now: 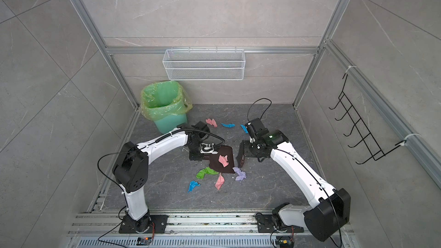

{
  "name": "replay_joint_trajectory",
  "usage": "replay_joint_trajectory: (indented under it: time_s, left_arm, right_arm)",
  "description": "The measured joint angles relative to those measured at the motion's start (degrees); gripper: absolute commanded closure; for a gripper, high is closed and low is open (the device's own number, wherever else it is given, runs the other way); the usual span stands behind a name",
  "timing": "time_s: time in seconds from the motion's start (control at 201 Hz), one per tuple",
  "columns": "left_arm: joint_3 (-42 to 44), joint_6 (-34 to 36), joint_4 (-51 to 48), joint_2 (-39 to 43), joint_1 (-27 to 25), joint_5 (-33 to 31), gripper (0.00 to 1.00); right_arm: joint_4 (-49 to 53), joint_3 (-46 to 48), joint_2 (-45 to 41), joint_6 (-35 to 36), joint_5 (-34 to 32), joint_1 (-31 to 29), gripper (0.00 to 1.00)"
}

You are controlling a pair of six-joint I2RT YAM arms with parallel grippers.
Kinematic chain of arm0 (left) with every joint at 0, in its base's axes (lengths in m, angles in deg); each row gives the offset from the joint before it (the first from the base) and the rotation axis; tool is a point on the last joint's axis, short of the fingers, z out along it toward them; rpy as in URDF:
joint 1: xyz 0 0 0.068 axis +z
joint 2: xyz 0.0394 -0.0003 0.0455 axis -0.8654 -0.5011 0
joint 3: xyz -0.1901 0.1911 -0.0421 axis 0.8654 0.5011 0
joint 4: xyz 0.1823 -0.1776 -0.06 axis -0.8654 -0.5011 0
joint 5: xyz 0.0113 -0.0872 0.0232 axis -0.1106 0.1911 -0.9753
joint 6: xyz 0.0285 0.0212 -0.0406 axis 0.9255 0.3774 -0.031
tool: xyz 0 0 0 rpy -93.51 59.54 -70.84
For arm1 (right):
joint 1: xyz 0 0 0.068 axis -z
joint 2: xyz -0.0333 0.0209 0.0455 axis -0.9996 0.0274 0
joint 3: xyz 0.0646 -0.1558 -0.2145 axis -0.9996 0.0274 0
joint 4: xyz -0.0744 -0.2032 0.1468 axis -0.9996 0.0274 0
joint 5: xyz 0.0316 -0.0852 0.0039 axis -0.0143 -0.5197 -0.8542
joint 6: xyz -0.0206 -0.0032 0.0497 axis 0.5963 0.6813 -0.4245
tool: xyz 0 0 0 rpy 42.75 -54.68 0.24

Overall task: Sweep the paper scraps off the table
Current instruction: 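Sweep the purple scrap with the brush toward the dustpan held by left gripper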

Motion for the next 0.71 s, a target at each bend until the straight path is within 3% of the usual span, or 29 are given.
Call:
replay_joint_trajectory:
  time_s: [0.244, 0.528, 0.712]
  left_arm:
    - [-0.02, -0.02, -0.39, -0.81, -0.02, -0.24, 1.00]
    - [-0.02, -0.28, -0.48, -1.05, -0.02, 0.02, 1.00]
    - [-0.02, -0.26, -0.48, -1.05, -0.02, 0.02, 1.00]
  right_arm:
    - [6.32, -5.38, -0.04, 0.55, -5.70, -0.02, 1.00]
    - [25.66, -16.74, -0.04, 0.48, -11.85, -4.28, 1.00]
    - [32.20, -19.74, -0.07, -0.90, -9.97, -9.57, 1.00]
